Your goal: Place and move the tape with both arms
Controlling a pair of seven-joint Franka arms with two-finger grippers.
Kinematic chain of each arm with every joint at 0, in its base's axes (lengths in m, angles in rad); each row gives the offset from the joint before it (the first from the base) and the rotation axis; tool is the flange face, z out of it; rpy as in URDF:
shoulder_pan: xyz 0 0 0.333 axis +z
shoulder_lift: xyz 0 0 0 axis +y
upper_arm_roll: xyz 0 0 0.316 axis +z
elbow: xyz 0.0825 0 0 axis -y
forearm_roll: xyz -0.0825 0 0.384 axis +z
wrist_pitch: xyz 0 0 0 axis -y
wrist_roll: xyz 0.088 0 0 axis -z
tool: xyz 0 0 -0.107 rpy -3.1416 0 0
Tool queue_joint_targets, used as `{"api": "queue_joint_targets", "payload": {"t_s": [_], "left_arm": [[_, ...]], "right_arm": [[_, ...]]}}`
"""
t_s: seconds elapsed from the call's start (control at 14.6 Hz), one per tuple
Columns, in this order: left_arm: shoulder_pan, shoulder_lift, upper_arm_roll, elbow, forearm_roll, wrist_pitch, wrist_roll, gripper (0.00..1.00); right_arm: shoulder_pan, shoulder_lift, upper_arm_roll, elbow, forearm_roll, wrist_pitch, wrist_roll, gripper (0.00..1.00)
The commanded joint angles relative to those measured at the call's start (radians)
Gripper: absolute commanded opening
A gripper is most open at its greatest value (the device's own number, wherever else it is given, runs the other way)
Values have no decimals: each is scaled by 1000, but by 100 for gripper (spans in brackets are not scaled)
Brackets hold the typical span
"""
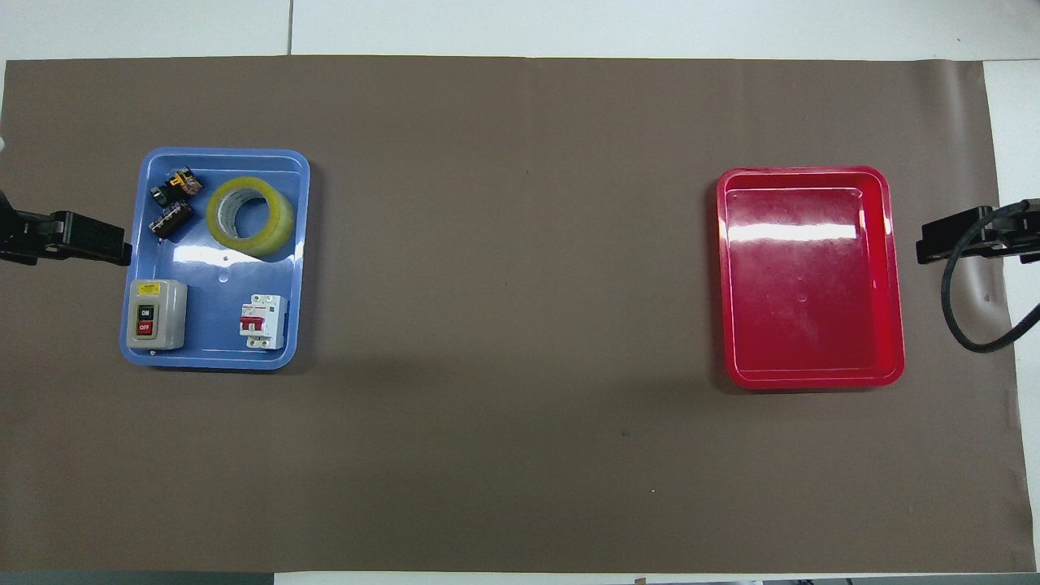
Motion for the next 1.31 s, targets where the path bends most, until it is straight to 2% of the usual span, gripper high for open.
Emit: {"api": "queue_joint_targets", "payload": {"t_s": [0.0,0.69,0.89,1.24], "left_arm": [[7,-24,4,-22,-17,-7,3,100],[7,-22,5,-23,-17,19,14,100],[10,-8,5,-41,-17,90,16,100],[31,58,7,-135,-17,305,16,100]], "right_arm": [[-9,-19,3,-25,16,20,-21,100],[-11,-19,3,-28,16,20,-21,100],[-9,-19,3,-28,16,20,-20,100],[-9,-19,3,-28,16,20,-18,100]]}}
